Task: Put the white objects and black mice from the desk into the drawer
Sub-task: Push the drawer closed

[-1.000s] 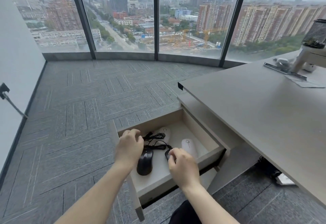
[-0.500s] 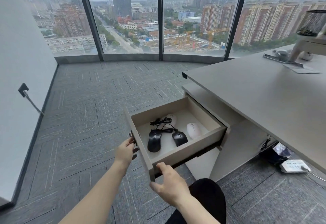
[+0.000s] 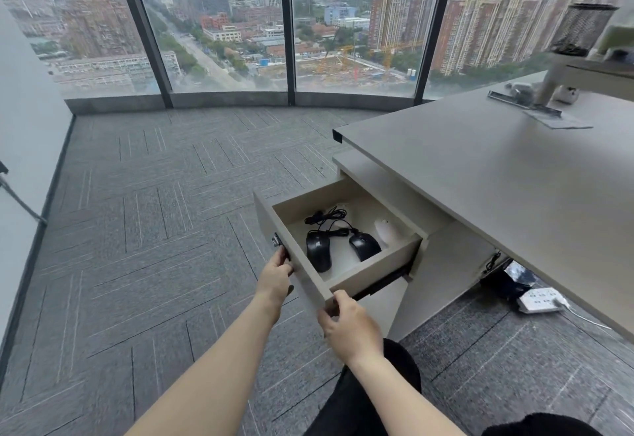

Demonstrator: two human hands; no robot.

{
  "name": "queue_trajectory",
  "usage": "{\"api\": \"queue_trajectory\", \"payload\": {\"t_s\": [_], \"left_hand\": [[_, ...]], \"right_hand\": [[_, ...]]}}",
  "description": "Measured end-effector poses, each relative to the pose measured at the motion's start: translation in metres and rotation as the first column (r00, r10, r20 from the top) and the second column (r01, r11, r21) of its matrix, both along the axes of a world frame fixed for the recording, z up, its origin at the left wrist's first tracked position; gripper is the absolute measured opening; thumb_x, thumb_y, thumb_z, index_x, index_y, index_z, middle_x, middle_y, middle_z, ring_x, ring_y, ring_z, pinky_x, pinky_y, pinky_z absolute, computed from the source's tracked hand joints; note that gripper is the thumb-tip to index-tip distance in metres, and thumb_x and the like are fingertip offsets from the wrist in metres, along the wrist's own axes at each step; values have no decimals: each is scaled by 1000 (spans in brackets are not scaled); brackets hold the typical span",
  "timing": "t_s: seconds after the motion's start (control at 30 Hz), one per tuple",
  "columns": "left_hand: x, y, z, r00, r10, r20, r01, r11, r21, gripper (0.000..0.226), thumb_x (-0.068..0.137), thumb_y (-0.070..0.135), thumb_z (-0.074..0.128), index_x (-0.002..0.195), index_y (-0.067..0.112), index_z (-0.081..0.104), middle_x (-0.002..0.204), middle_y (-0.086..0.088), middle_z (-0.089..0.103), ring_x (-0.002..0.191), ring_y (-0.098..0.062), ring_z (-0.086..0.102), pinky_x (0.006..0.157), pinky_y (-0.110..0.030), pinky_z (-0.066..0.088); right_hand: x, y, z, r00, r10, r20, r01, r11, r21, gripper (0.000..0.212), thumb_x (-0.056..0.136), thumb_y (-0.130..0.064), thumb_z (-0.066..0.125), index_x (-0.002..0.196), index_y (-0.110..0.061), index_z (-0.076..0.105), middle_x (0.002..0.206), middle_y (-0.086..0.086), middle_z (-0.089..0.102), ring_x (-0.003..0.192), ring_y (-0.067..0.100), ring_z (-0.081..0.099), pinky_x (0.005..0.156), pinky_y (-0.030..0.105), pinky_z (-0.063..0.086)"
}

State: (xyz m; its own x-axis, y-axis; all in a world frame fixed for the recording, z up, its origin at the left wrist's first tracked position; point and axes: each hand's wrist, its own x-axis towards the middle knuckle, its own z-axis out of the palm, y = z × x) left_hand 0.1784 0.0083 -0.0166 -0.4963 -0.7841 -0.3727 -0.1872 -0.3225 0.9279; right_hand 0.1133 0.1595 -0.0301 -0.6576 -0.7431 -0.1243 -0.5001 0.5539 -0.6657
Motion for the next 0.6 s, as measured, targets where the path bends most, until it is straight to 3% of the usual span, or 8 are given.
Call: {"api": "queue_trajectory", "payload": {"t_s": [0.23,0.3,0.4,0.53,0.6], "left_hand": [[-73,10,-1,994,-80,-78,84,995,56,58,91,9,41,143,33,40,138,10,53,127,-18,48,101,-41,40],[-93,10,-1,991,-107,-83,113,991,72,59,89,7,41,142,34,43,138,9,54,127,-18,48,103,-44,41],[-123,12,2,985,-143,-93,153,983,104,60,87,3,41,138,34,46,129,11,57,125,-17,50,106,-47,39],[-156,13,4,980,-168,-104,182,973,143,56,87,3,41,134,31,51,119,12,60,121,-16,52,105,-46,36],[-172,14,2,978,-169,-121,186,971,149,47,89,3,41,112,38,60,106,15,62,114,-16,53,106,-45,36]], "right_hand": [[-58,11,-3,968,-247,41,248,969,-8,27,90,-55,49,87,-29,50,78,-8,65,67,12,58,57,32,46],[-74,15,-5,947,-320,12,320,947,24,35,89,-62,47,98,-28,54,95,-4,70,78,16,63,60,33,48],[-97,18,-10,896,-445,16,444,895,32,65,87,-66,50,133,-20,48,127,6,63,109,28,62,71,36,47],[-125,18,-12,834,-547,74,549,836,-10,82,85,-65,54,145,-11,36,141,14,52,122,35,56,86,48,54],[-140,18,-14,815,-568,111,573,820,-12,83,87,-63,54,149,-13,30,149,13,45,126,35,54,90,48,51]]}}
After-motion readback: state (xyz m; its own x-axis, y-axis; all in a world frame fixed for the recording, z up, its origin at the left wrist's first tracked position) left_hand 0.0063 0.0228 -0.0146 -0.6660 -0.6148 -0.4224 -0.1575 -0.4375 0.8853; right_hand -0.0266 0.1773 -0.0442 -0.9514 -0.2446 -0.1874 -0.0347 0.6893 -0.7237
